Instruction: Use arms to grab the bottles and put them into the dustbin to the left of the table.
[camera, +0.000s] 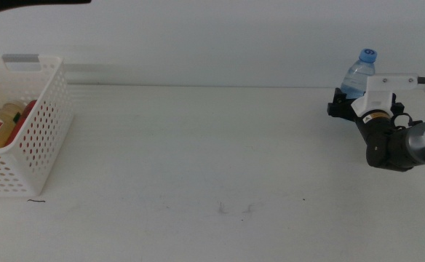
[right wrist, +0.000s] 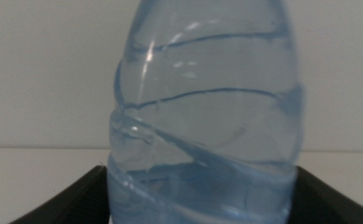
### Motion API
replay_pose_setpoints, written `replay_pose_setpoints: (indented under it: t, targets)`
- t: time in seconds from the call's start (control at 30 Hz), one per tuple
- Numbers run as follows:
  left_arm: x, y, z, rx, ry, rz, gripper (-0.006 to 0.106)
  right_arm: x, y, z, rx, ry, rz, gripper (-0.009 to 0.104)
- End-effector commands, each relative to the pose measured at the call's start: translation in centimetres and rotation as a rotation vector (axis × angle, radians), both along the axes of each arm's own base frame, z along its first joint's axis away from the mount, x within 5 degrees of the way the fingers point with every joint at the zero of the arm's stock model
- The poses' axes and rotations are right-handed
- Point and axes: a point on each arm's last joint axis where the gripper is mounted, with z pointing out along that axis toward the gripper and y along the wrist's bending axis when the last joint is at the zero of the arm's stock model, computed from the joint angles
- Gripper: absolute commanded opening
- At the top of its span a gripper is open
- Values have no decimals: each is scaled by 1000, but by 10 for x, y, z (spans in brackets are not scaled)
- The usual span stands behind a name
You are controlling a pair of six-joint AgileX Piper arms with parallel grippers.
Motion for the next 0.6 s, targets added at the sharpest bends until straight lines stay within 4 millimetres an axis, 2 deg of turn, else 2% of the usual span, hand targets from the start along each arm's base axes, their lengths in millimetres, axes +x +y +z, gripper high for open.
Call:
replay_pose_setpoints:
  t: [0.0, 0.07, 0.1, 0.2, 0.23, 0.33, 0.47, 0.57]
  targets:
    - [1, -1, -1, -2, 1, 0, 94, 8, -1, 1, -32, -15, 1, 88]
    - [1, -1, -1, -2, 1, 0, 94, 12, -1, 5, -64, -29, 10, 79]
    - [1, -1, -1, -2, 1, 0, 94, 13, -1, 6, -78, -31, 12, 68]
    - [1, -1, -1, -2, 1, 0, 94, 14, 3, 8, -129, -41, 65, 13]
    - [1, -1, -1, -2, 1, 0, 94, 14, 7, 8, -143, -45, 95, -2]
    - [1, -1, -1, -2, 1, 0, 94, 12, 36, 21, -177, -62, 242, 0]
    - [1, -1, -1, -2, 1, 0, 94, -2, 99, 45, -190, -126, 426, 0]
    - [1, -1, -1, -2, 1, 0, 94, -18, 145, 49, -129, -148, 523, -1]
